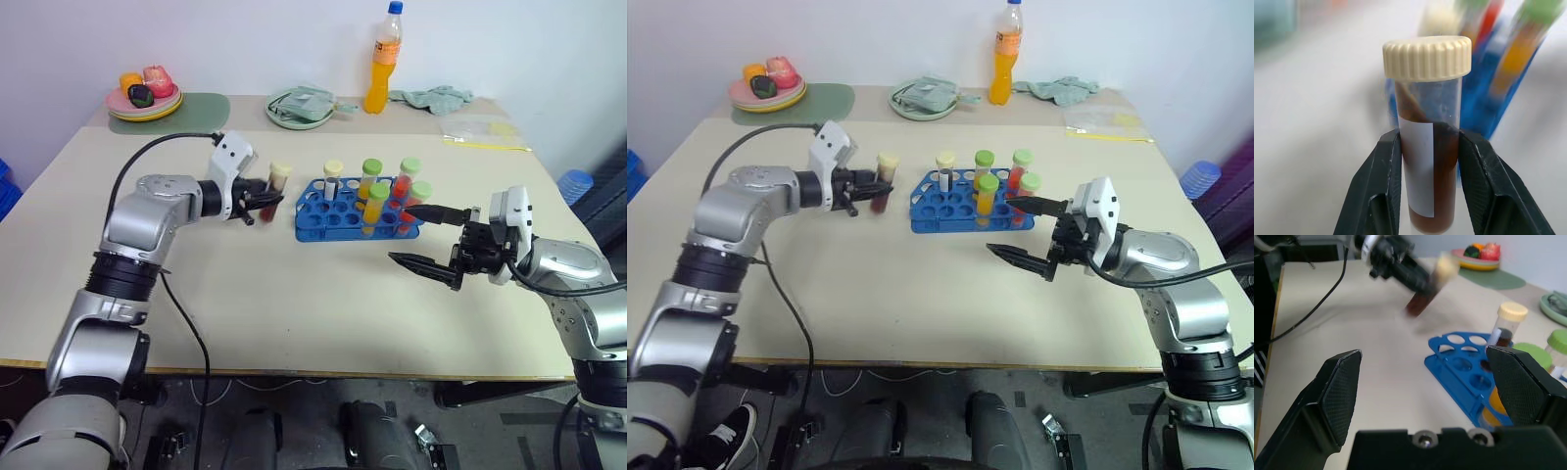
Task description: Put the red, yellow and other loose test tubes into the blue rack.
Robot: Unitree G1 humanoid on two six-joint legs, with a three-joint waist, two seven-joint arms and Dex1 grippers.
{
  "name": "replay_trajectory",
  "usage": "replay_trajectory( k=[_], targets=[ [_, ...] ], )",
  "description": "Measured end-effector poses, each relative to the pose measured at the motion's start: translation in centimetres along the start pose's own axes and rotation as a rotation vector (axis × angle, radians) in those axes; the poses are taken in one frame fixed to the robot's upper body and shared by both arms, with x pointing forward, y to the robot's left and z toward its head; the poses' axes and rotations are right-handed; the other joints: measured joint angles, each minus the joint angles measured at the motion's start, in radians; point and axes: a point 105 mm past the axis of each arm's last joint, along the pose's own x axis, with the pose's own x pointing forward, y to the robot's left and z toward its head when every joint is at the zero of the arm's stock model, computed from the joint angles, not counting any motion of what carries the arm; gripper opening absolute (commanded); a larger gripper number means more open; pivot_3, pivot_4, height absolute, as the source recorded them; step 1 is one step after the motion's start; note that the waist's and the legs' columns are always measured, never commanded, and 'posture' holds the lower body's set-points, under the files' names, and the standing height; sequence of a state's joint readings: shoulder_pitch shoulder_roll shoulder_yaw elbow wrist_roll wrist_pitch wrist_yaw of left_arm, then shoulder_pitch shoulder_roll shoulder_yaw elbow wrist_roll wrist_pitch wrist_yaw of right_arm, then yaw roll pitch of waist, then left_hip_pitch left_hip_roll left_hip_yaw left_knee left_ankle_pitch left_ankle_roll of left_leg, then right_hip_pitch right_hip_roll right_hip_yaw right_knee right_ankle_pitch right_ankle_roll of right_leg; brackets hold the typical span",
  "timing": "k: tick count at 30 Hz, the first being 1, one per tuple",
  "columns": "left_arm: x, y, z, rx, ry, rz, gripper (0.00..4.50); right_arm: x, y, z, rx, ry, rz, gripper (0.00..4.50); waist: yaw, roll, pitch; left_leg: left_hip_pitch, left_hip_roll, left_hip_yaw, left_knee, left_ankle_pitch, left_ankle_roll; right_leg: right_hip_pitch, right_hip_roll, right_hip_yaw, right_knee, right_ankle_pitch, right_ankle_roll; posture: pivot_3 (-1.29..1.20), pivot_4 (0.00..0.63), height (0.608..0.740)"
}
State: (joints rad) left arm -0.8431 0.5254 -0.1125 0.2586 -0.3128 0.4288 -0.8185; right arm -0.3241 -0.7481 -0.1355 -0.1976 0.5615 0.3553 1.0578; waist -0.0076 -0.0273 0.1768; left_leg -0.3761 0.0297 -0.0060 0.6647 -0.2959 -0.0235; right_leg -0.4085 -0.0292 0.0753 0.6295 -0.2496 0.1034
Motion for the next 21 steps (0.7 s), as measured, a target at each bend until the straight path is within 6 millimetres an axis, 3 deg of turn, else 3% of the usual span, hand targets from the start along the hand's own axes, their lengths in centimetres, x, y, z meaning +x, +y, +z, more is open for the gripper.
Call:
replay_trajectory(
  k=[4, 10, 17, 21],
  targets=[
    [0.7, -0.8, 1.2, 0.132, -0.252, 0.076, 1.66, -0.3, -0.1, -0.1, 0.003, 0.001, -0.023, 4.5, -0.003, 0.0, 0.0, 0.001, 0.0, 0.0, 0.0, 0.0, 0.0, 0.0, 0.0, 0.0, 0.001, 0.0, 0.0, 0.0, 0.15, 0.74],
    [2.5, -3.6, 0.1, 0.133, -0.401, 0.11, 1.66, -0.5, 0.0, -0.4, 0.01, 0.008, -0.041, 4.5, -0.004, 0.0, 0.0, 0.001, 0.0, 0.0, 0.0, 0.0, 0.0, 0.001, 0.001, 0.001, 0.001, 0.0, 0.001, 0.0, 0.15, 0.74],
    [3.5, -3.7, -0.6, 0.205, -0.406, 0.155, 1.66, -1.5, -0.4, -0.4, 0.005, 0.031, -0.069, 4.5, -0.004, 0.0, 0.0, 0.001, 0.0, 0.0, 0.0, 0.0, 0.0, 0.001, 0.002, 0.001, 0.0, 0.0, 0.001, 0.0, 0.15, 0.74],
    [4.5, -4.4, -1.8, 0.277, -0.366, 0.169, 1.66, -3.4, -0.5, -1.3, 0.023, 0.077, -0.119, 4.5, 0.001, 0.0, 0.0, 0.001, -0.001, 0.0, 0.0, 0.0, 0.0, 0.002, 0.001, 0.001, -0.001, 0.001, 0.001, 0.0, 0.15, 0.74]
  ],
)
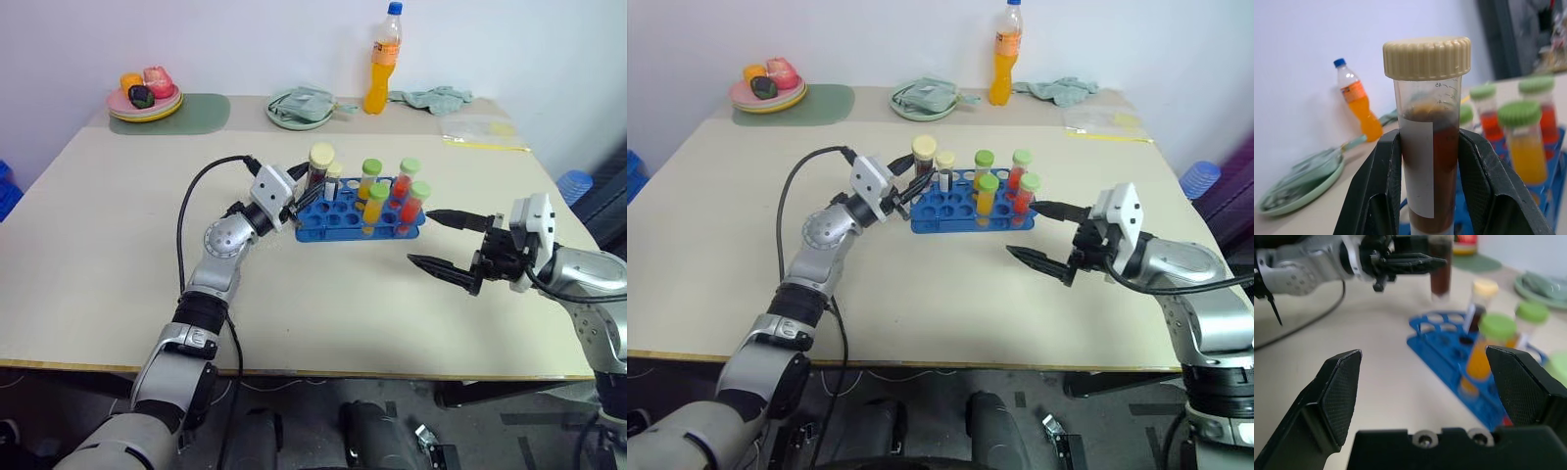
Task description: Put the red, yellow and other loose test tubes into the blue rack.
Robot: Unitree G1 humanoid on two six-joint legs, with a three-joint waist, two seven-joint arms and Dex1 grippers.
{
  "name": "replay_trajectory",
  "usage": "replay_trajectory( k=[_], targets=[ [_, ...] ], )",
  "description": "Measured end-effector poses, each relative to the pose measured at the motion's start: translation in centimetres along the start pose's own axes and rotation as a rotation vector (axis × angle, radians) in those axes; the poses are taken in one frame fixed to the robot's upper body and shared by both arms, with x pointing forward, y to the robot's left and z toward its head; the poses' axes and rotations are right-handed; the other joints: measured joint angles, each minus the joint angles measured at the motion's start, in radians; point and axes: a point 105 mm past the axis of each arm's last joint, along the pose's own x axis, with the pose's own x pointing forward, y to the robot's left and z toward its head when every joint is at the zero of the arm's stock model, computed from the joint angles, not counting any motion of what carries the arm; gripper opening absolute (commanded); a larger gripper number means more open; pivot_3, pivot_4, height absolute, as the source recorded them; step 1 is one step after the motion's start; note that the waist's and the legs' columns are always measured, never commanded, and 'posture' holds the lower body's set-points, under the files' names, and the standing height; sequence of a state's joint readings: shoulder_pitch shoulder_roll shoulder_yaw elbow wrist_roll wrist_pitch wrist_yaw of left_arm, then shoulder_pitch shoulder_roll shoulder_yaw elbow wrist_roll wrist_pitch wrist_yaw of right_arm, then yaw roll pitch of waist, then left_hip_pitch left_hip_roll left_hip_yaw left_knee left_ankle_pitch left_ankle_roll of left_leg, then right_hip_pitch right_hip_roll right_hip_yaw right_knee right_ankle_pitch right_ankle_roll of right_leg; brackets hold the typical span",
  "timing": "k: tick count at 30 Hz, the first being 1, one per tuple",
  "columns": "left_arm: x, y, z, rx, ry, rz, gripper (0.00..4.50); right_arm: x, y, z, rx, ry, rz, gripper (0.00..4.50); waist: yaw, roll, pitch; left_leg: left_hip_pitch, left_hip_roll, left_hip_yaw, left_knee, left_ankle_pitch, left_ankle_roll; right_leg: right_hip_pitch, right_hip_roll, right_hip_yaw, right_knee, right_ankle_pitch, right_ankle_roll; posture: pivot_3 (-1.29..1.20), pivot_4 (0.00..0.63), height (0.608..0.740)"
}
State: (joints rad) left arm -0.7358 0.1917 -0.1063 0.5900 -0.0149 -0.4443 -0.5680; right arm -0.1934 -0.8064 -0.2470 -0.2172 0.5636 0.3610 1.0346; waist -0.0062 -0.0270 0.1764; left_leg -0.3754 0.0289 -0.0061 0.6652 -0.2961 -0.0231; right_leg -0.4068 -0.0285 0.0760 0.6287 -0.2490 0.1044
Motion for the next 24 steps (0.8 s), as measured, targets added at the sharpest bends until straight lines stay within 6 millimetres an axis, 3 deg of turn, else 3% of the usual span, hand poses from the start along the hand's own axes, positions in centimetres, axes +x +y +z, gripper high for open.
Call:
replay_trajectory(
  k=[6, 13, 24],
  targets=[
    [1.0, -2.4, -0.6, -0.036, -0.011, -0.026, 1.66, -0.7, 0.2, 0.4, -0.009, -0.003, -0.036, 4.5, -0.007, 0.0, 0.0, 0.001, 0.0, 0.0, 0.0, 0.0, 0.0, 0.0, 0.001, 0.0, 0.001, 0.0, 0.0, 0.0, 0.15, 0.74],
    [0.8, -3.2, -1.8, -0.061, 0.018, -0.034, 1.66, -1.1, 0.1, 0.2, 0.003, 0.01, -0.067, 4.5, -0.005, 0.0, 0.0, 0.001, 0.0, 0.0, 0.0, 0.0, 0.0, 0.0, 0.001, 0.001, 0.001, 0.0, 0.0, 0.0, 0.15, 0.74],
    [0.9, -4.3, -2.0, -0.131, 0.006, -0.033, 1.66, -1.2, 0.1, 0.5, -0.006, 0.01, -0.083, 4.5, -0.004, 0.0, 0.0, 0.001, 0.0, 0.0, 0.0, 0.0, 0.0, 0.0, 0.001, 0.0, 0.001, 0.0, 0.0, 0.0, 0.15, 0.74]
  ],
)
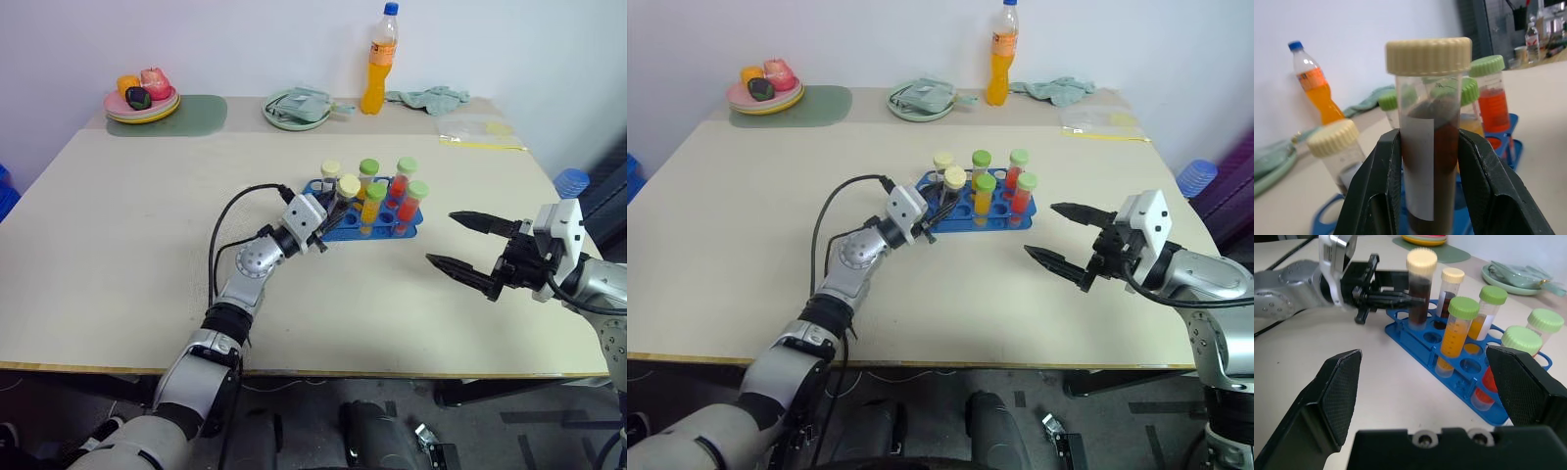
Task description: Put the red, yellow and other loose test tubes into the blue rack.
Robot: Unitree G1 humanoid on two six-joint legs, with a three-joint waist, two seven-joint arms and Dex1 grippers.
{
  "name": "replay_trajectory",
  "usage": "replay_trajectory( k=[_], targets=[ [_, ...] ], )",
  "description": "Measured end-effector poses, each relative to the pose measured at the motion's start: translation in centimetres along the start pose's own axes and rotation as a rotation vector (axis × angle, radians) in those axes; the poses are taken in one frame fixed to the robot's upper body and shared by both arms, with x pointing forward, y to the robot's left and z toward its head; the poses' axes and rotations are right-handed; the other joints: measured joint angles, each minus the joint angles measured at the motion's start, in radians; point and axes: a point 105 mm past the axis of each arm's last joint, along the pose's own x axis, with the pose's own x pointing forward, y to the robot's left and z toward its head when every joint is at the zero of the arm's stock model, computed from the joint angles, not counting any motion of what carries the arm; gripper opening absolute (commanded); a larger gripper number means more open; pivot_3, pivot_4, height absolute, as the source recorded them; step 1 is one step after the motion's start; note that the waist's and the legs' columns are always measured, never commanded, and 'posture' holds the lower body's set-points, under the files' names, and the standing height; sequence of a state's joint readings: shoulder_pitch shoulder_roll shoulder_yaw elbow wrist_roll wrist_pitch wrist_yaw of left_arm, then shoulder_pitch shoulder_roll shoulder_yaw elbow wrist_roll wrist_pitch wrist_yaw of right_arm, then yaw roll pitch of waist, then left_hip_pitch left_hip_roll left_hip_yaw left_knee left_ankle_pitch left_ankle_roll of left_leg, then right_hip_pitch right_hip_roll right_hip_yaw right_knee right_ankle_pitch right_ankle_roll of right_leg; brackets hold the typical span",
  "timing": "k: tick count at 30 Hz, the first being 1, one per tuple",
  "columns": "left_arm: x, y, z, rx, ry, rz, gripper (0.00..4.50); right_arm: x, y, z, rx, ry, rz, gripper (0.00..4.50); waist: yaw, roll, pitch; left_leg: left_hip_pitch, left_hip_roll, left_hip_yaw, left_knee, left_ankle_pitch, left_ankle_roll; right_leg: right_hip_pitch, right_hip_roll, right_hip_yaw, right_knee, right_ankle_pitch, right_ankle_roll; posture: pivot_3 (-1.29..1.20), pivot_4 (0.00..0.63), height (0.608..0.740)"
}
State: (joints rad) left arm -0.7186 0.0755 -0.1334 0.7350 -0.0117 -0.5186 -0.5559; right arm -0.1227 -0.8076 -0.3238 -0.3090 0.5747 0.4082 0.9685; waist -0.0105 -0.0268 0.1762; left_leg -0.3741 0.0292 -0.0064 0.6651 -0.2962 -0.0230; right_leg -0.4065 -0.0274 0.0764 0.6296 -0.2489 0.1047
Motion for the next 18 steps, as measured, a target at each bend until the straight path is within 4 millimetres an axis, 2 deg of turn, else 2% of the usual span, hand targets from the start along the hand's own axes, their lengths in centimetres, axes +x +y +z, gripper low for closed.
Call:
replay_trajectory(
  k=[7, 10, 13, 17, 18],
  targets=[
    [-0.1, 0.6, -0.6, -0.098, 0.021, 0.043, 1.66, 0.0, 0.0, 0.0, -0.001, 0.001, -0.004, 4.5, 0.0, 0.0, 0.0, 0.0, 0.0, 0.0, 0.0, 0.0, 0.0, 0.0, 0.0, 0.0, 0.0, 0.0, 0.0, 0.0, 0.15, 0.74],
    [-0.2, 1.1, -1.3, -0.213, 0.039, 0.102, 1.66, 0.0, -0.1, 0.1, -0.003, -0.001, -0.009, 4.5, -0.002, 0.0, 0.0, 0.0, 0.0, 0.0, 0.0, 0.0, 0.0, 0.0, 0.0, 0.0, 0.0, 0.0, 0.0, 0.0, 0.15, 0.74],
    [-0.4, 1.6, -1.9, -0.299, 0.056, 0.132, 2.52, 0.0, -0.2, 0.1, -0.005, -0.002, -0.012, 4.5, -0.005, 0.0, 0.0, 0.0, 0.0, 0.0, 0.0, 0.0, 0.0, 0.0, 0.001, 0.0, 0.0, 0.0, 0.0, 0.0, 0.15, 0.74],
    [-0.7, 1.8, -1.5, -0.295, 0.049, 0.122, 4.47, 0.2, -0.2, 0.3, -0.013, -0.008, -0.008, 4.5, -0.003, 0.0, 0.0, 0.0, 0.0, 0.0, 0.0, 0.0, 0.0, 0.0, 0.0, 0.0, 0.0, 0.0, 0.0, 0.0, 0.15, 0.74],
    [-0.7, 1.7, -1.4, -0.294, 0.042, 0.122, 4.47, 0.3, -0.2, 0.5, -0.018, -0.012, -0.005, 4.5, -0.001, 0.0, 0.0, 0.0, 0.0, 0.0, 0.0, 0.0, 0.0, 0.0, 0.0, 0.0, 0.0, 0.0, 0.0, 0.0, 0.15, 0.74]
  ],
)
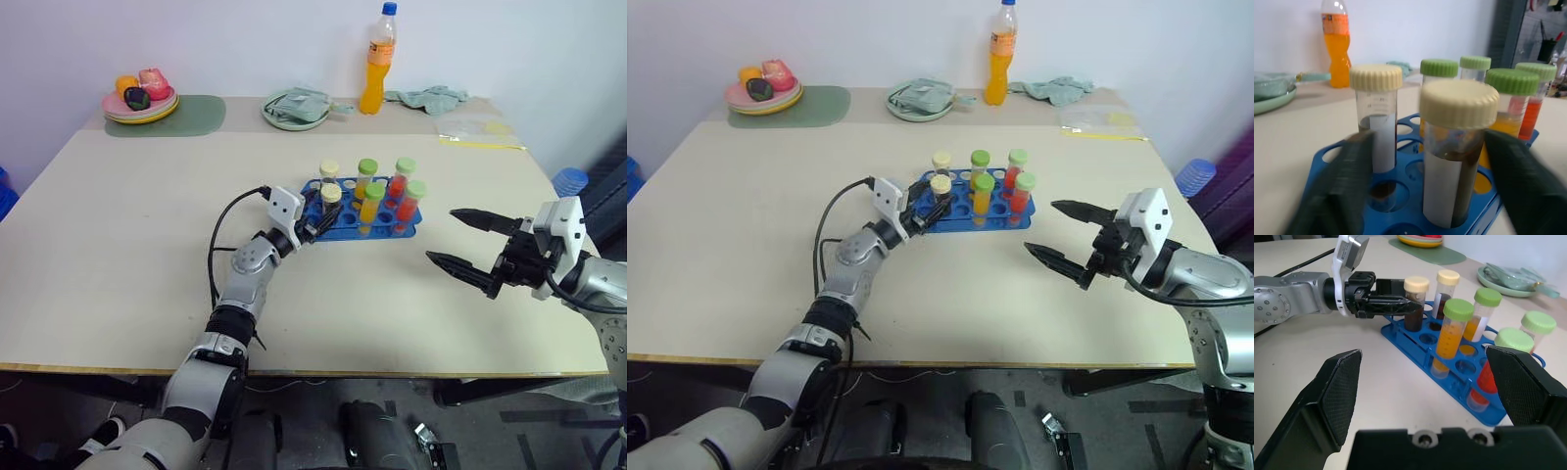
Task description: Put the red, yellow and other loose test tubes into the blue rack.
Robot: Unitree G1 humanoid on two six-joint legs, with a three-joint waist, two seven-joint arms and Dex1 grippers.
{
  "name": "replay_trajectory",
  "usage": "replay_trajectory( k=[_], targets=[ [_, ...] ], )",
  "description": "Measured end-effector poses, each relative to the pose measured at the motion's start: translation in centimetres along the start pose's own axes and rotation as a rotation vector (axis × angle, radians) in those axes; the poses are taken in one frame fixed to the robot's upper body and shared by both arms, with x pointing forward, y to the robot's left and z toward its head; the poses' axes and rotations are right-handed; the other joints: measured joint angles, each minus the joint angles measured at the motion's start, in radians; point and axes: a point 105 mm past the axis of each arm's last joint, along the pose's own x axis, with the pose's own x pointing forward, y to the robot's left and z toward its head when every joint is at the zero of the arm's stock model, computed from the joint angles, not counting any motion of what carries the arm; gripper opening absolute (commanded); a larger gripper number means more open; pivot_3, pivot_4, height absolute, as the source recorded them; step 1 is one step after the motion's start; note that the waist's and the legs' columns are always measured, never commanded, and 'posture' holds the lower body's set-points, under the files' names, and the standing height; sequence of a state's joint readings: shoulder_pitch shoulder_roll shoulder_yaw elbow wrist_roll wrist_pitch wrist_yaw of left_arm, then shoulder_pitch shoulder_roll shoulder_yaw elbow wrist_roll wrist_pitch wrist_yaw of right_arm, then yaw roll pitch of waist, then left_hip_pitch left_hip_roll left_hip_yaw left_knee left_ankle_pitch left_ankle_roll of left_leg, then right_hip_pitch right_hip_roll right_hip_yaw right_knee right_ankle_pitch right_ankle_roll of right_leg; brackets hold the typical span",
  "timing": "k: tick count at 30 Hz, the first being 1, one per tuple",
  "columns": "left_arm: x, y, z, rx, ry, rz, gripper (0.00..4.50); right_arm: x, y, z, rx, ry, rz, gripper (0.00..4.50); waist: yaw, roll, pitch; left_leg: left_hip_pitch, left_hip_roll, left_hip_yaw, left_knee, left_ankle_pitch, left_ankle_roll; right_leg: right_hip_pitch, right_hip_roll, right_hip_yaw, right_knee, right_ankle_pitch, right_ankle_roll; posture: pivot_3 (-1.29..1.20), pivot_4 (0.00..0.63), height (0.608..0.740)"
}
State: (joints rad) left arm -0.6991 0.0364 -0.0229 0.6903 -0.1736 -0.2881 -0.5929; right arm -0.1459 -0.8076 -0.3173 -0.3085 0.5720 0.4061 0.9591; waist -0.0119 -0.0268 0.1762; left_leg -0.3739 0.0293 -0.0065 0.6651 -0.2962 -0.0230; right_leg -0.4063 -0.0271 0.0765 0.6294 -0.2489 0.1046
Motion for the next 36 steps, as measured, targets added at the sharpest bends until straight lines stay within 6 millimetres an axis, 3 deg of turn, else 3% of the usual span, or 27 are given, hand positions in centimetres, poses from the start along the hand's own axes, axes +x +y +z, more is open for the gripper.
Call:
replay_trajectory(
  k=[6, 12, 22, 27, 32, 36],
  targets=[
    [-2.1, -0.4, 0.9, 0.013, -0.017, -0.05, 4.47, 0.9, 0.0, 0.0, -0.002, -0.006, 0.028, 4.5, -0.004, 0.0, 0.0, 0.0, 0.001, 0.0, 0.0, 0.0, 0.0, 0.0, 0.0, 0.0, 0.0, 0.0, 0.0, 0.0, 0.15, 0.74],
    [-6.9, 1.7, 2.8, 0.077, 0.032, -0.092, 4.47, 1.5, -0.1, -0.7, 0.012, -0.016, 0.042, 4.5, -0.003, 0.001, -0.001, 0.001, 0.001, 0.0, 0.0, 0.0, 0.0, 0.0, 0.0, 0.0, 0.001, 0.0, 0.0, 0.0, 0.15, 0.74],
    [-11.9, 3.8, 6.1, 0.155, 0.159, -0.283, 4.47, 1.8, -0.9, -1.8, 0.016, -0.008, 0.042, 4.5, -0.008, 0.002, -0.001, 0.001, 0.002, 0.0, -0.001, 0.0, 0.0, -0.001, 0.001, -0.001, 0.001, -0.001, -0.001, 0.0, 0.15, 0.74],
    [-14.0, 3.5, 6.0, 0.141, 0.198, -0.369, 4.47, 1.0, -0.5, -3.3, 0.031, 0.034, 0.001, 4.5, 0.002, 0.002, -0.001, 0.0, 0.002, 0.001, -0.001, 0.0, 0.0, -0.001, 0.0, -0.001, 0.0, -0.002, -0.004, 0.0, 0.15, 0.74],
    [-16.8, 5.0, 6.2, 0.151, 0.248, -0.352, 4.47, -0.1, 0.2, -3.9, 0.044, 0.066, -0.036, 4.5, -0.006, 0.003, -0.001, 0.001, 0.002, 0.001, -0.001, 0.0, 0.0, -0.001, 0.0, 0.0, 0.0, -0.002, -0.004, 0.0, 0.15, 0.74],
    [-16.8, 4.9, 6.3, 0.132, 0.219, -0.355, 4.47, -0.6, 0.0, -3.4, 0.029, 0.076, -0.058, 4.5, -0.003, 0.003, -0.001, 0.0, 0.002, 0.001, -0.001, 0.0, 0.0, -0.001, 0.0, 0.0, 0.0, -0.002, -0.004, 0.0, 0.15, 0.74]
  ],
)
